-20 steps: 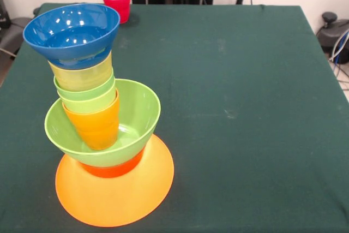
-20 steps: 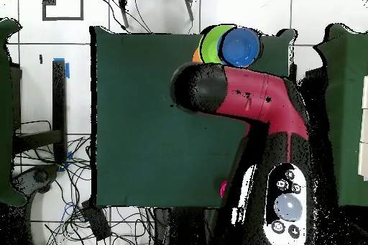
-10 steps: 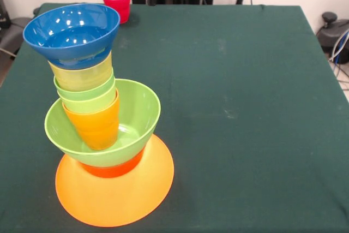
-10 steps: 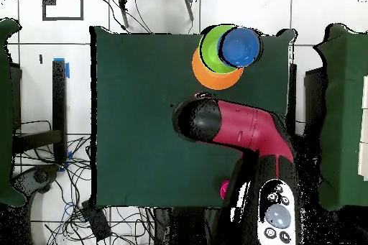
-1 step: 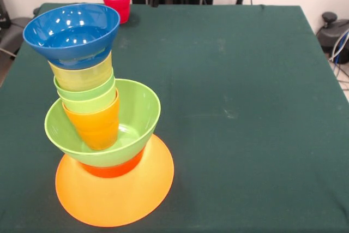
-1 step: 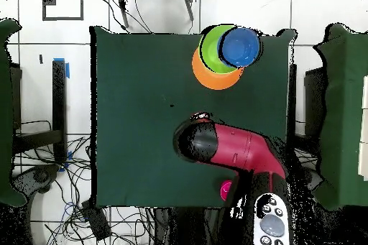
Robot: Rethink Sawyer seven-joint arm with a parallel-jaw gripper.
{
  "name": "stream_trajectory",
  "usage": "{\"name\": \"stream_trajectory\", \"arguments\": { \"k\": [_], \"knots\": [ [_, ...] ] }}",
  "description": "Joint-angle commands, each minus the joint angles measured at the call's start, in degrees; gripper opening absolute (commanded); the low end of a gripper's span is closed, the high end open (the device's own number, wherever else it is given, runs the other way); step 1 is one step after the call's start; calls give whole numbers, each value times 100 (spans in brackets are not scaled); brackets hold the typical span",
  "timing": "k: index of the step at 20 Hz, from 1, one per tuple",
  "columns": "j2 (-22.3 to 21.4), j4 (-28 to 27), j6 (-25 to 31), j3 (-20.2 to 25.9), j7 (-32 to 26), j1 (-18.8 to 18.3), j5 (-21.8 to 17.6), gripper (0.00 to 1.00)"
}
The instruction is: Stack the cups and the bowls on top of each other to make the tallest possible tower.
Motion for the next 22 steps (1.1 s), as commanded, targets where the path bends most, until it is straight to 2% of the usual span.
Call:
{"name": "stream_trajectory", "arguments": {
  "k": [1, 11, 22],
  "knots": [
    [196, 892, -547, 86, 402, 29, -240, 100],
    [279, 1459, -1401, -62, 131, -300, -560, 100],
    [816, 1631, -2421, -126, 126, -768, -1099, 100]
  ]
}}
